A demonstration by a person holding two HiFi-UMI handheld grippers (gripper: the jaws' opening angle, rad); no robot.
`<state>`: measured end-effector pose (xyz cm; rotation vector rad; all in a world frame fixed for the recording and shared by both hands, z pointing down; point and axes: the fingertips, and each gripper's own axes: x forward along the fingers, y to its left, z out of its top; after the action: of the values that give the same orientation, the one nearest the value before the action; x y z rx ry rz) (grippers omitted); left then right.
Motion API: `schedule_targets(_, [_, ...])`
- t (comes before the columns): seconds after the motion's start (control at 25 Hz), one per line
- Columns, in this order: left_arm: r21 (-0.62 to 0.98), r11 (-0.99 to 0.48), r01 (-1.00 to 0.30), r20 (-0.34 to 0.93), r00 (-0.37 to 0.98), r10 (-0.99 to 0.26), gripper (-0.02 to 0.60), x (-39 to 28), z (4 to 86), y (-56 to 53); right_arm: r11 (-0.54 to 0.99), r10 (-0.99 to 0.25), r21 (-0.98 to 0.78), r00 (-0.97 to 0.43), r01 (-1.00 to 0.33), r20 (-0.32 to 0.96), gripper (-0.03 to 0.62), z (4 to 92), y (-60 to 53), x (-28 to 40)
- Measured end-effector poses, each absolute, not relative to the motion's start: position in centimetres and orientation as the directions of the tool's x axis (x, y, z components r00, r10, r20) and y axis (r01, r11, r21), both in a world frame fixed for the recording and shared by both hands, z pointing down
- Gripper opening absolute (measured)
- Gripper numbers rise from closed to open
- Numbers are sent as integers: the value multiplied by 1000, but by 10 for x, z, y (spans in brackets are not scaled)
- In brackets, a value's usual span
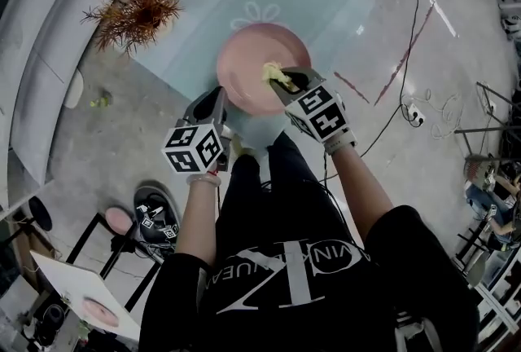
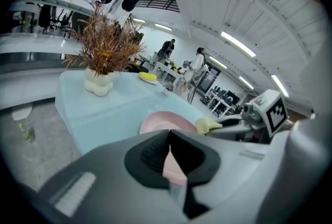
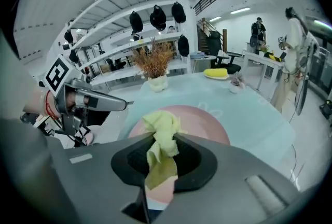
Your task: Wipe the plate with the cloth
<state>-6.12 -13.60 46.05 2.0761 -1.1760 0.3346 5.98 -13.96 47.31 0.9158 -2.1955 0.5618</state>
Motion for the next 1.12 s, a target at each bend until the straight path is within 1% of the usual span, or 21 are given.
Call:
schedule_targets(0.4, [344, -363, -866, 398, 485, -779, 0, -89, 367, -178, 603, -613, -126, -558, -788, 559, 81, 380, -173, 78])
schedule_targets(0.6, [263, -391, -882, 336, 464, -820, 0, -97, 325, -193, 580, -682, -120, -561, -806, 469, 81, 336, -188, 91])
schedule_targets(0.84, [164, -408, -898, 273, 439, -856, 0, -103, 281, -198, 568, -728, -133, -571, -812, 379, 81, 294, -197, 104])
schedule_targets(1.12, [145, -384, -912, 165, 405, -899, 0, -116, 226, -195, 566, -770, -115, -573, -817, 282, 83, 246, -198, 114])
